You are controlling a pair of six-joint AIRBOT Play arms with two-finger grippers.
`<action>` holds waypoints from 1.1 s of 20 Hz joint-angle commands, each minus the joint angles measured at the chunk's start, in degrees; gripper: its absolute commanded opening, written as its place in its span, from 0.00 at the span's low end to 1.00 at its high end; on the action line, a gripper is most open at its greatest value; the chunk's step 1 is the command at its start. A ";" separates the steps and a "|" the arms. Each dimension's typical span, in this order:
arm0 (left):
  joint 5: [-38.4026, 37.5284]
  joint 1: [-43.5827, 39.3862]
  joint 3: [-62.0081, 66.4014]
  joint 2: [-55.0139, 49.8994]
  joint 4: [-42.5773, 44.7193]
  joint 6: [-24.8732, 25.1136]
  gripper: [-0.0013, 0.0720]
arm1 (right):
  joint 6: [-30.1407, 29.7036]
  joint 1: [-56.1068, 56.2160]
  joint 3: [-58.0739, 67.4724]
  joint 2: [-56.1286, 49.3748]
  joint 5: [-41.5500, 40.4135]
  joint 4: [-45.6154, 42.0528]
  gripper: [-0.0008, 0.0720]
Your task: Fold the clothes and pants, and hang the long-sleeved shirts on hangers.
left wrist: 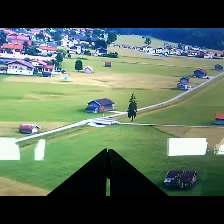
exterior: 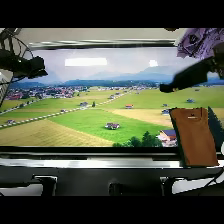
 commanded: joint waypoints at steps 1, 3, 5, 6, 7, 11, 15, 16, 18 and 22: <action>-0.94 -0.04 0.00 0.02 0.00 0.00 0.04 | 4.66 -2.45 0.31 2.14 3.39 -7.69 0.06; -1.68 -0.04 0.00 0.02 0.00 0.02 0.04 | 6.08 -2.40 0.31 2.97 6.58 -10.97 0.06; -2.47 -0.04 0.00 0.02 0.00 0.02 0.04 | 6.91 -2.40 0.31 3.74 9.49 -14.36 0.06; -2.82 -0.04 0.00 0.02 0.00 0.02 0.04 | 6.91 -2.40 0.31 4.15 10.75 -15.91 0.06; -3.10 -0.04 0.00 0.02 0.02 0.02 0.04 | 6.91 -2.40 0.31 4.59 11.98 -16.98 0.06; -3.08 -0.04 0.00 0.02 0.00 0.00 0.04 | 6.93 -2.40 0.31 6.34 15.91 -18.80 0.06; -3.08 -0.04 0.00 0.02 0.00 0.00 0.04 | 7.52 -2.40 0.31 8.04 19.67 -19.93 0.06; -3.08 -0.07 0.00 0.02 0.00 0.00 0.04 | 7.56 -2.40 0.31 8.48 20.35 -19.93 0.06; -3.08 -0.04 0.00 0.02 0.00 0.02 0.04 | 7.56 -2.40 0.31 9.42 21.42 -19.93 0.06; -3.08 -0.07 0.00 0.02 0.00 0.02 0.04 | 7.28 -2.40 0.07 10.62 25.18 -22.05 0.06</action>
